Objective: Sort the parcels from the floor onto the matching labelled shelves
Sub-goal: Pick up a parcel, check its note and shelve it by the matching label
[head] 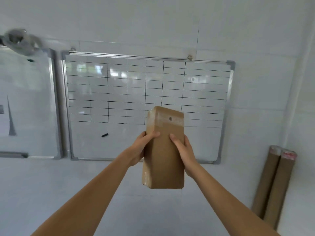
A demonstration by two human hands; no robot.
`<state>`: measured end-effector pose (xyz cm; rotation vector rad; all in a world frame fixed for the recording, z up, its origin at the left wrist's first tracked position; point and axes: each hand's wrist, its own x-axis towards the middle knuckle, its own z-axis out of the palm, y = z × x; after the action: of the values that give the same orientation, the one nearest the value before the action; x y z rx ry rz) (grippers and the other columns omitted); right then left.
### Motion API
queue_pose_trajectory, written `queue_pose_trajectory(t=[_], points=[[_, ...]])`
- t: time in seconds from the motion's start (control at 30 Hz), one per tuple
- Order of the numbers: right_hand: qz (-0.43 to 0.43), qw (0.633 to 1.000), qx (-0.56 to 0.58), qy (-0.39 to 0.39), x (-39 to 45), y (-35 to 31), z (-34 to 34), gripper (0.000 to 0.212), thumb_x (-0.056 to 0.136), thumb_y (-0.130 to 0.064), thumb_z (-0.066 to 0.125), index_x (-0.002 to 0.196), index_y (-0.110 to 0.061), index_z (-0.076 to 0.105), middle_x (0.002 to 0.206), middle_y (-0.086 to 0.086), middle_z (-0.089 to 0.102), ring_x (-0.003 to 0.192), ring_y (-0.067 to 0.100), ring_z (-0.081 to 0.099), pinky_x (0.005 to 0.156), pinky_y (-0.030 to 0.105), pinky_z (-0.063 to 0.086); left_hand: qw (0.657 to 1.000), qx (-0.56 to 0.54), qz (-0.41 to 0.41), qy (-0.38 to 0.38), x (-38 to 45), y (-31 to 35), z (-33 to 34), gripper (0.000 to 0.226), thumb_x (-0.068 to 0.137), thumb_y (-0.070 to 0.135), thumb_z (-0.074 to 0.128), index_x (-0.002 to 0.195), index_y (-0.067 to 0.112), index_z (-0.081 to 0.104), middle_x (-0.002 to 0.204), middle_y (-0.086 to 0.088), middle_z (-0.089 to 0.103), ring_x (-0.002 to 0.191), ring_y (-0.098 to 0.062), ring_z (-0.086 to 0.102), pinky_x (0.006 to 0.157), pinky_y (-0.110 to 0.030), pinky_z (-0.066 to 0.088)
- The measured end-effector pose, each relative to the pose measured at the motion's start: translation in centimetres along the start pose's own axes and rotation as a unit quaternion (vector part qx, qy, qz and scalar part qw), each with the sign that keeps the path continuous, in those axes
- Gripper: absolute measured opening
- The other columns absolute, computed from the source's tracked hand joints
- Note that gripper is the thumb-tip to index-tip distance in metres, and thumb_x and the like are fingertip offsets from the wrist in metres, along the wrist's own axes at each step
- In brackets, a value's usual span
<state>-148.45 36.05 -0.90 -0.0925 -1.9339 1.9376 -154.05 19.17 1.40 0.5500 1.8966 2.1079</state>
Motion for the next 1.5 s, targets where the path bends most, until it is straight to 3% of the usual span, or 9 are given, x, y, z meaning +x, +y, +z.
queue_pose_trajectory(t=[0.1, 0.37, 0.5, 0.7, 0.87, 1.03, 1.2, 1.37, 1.5], points=[[0.01, 0.999, 0.029, -0.028, 0.8, -0.5, 0.1, 0.051, 0.087, -0.06, 0.07, 0.129, -0.037, 0.054, 0.119, -0.006, 0.072, 0.102, 0.015, 0.072, 0.069, 0.025, 0.058, 0.999, -0.028, 0.03, -0.017, 0.2, 0.4, -0.4, 0.069, 0.079, 0.047, 0.073, 0.139, 0.023, 0.049, 0.13, -0.003, 0.066, 0.121, -0.022, 0.062, 0.104, -0.043, 0.05], [-0.036, 0.999, 0.035, 0.004, 2.4, -1.0, 2.2, 0.071, 0.082, -0.06, 0.075, 0.143, -0.034, 0.05, 0.125, -0.001, 0.07, 0.108, 0.021, 0.072, 0.097, 0.047, 0.06, 0.985, -0.01, 0.091, 0.149, 1.0, 0.9, 1.5, 0.072, 0.083, 0.062, 0.066, 0.145, 0.03, 0.045, 0.126, 0.0, 0.066, 0.104, -0.018, 0.068, 0.083, -0.036, 0.058], [-0.05, 0.998, 0.026, 0.011, 2.4, -1.6, 2.5, 0.072, 0.081, -0.062, 0.074, 0.143, -0.038, 0.046, 0.123, -0.003, 0.069, 0.107, 0.021, 0.071, 0.095, 0.045, 0.06, 0.977, 0.018, 0.11, 0.181, 1.2, 1.4, 1.4, 0.081, 0.075, 0.068, 0.067, 0.143, 0.027, 0.05, 0.126, -0.002, 0.068, 0.108, -0.023, 0.068, 0.096, -0.046, 0.056], [-0.07, 0.997, 0.023, 0.015, 2.1, -2.6, 2.2, 0.064, 0.083, -0.058, 0.076, 0.138, -0.041, 0.048, 0.116, -0.004, 0.071, 0.101, 0.018, 0.073, 0.083, 0.035, 0.061, 0.971, -0.002, 0.134, 0.197, 0.8, 1.6, 1.8, 0.069, 0.076, 0.066, 0.069, 0.134, 0.029, 0.059, 0.112, 0.003, 0.073, 0.096, -0.017, 0.071, 0.078, -0.034, 0.06], [-0.097, 0.994, 0.017, 0.055, 1.3, -3.0, 2.2, 0.066, 0.081, -0.058, 0.076, 0.139, -0.042, 0.048, 0.121, -0.001, 0.07, 0.101, 0.013, 0.07, 0.082, 0.029, 0.057, 0.968, 0.029, 0.131, 0.214, 0.3, 1.9, 2.6, 0.073, 0.082, 0.063, 0.066, 0.141, 0.024, 0.048, 0.124, -0.002, 0.066, 0.103, -0.017, 0.066, 0.09, -0.037, 0.055], [-0.149, 0.971, -0.106, 0.151, 0.7, -3.0, 2.6, 0.08, 0.086, -0.061, 0.07, 0.154, -0.035, 0.037, 0.142, 0.004, 0.052, 0.126, 0.022, 0.052, 0.102, 0.036, 0.043, 0.962, 0.092, 0.145, 0.211, 0.0, 1.5, 4.7, 0.084, 0.091, 0.041, 0.067, 0.155, 0.02, 0.017, 0.147, -0.007, 0.045, 0.128, -0.022, 0.05, 0.107, -0.035, 0.041], [-0.119, 0.978, -0.078, 0.154, 0.2, -3.5, 2.8, 0.06, 0.1, -0.06, 0.046, 0.155, -0.036, 0.039, 0.145, 0.009, 0.052, 0.133, 0.029, 0.051, 0.101, 0.034, 0.036, 0.967, 0.082, 0.146, 0.19, -0.6, 2.0, 5.7, 0.09, 0.084, 0.051, 0.072, 0.156, 0.034, 0.021, 0.153, -0.005, 0.036, 0.139, -0.026, 0.04, 0.116, -0.048, 0.035], [-0.143, 0.975, -0.028, 0.168, -0.3, -4.4, 2.1, 0.046, 0.108, -0.037, 0.046, 0.153, -0.027, 0.045, 0.119, 0.0, 0.062, 0.1, 0.01, 0.061, 0.093, 0.029, 0.042, 0.956, 0.178, 0.117, 0.202, -1.3, 3.0, 6.0, 0.108, 0.076, 0.07, 0.067, 0.157, 0.038, 0.003, 0.162, -0.004, 0.016, 0.148, -0.03, 0.021, 0.12, -0.055, 0.023], [-0.131, 0.98, 0.0, 0.148, -0.7, -4.3, 2.0, 0.037, 0.105, -0.033, 0.055, 0.134, -0.012, 0.065, 0.127, 0.006, 0.069, 0.109, 0.019, 0.064, 0.09, 0.025, 0.047, 0.95, 0.22, 0.084, 0.207, -1.5, 4.0, 6.3, 0.116, 0.073, 0.071, 0.068, 0.159, 0.027, 0.003, 0.162, -0.007, 0.015, 0.148, -0.032, 0.019, 0.119, -0.056, 0.022]])
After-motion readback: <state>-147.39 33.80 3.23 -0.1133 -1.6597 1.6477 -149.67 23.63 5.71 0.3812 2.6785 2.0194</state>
